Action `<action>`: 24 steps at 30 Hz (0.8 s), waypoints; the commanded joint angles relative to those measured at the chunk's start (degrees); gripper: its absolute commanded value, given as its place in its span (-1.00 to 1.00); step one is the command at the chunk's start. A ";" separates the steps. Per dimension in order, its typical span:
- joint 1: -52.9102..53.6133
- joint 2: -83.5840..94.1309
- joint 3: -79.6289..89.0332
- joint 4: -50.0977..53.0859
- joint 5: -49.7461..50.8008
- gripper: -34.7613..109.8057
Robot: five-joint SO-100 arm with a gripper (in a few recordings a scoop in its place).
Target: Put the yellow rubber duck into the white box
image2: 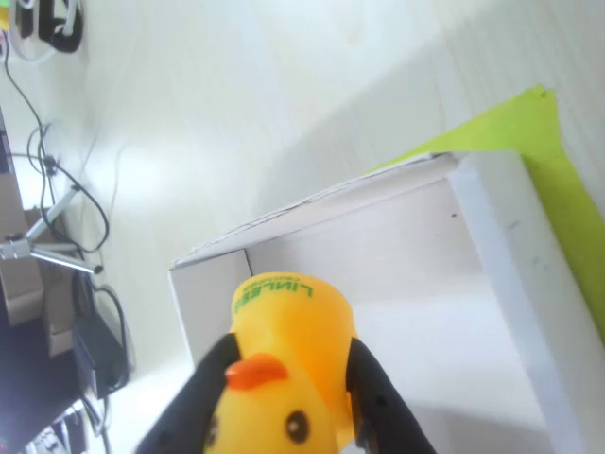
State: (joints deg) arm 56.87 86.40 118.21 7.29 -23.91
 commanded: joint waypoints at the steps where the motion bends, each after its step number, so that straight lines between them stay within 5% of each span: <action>1: -0.97 1.49 -0.09 -3.25 -1.58 -0.24; 17: -1.58 1.93 5.01 -13.10 -1.85 -0.10; 24: -3.43 8.09 1.32 -3.60 1.58 -0.13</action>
State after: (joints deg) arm 55.37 86.31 123.22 -1.49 -23.91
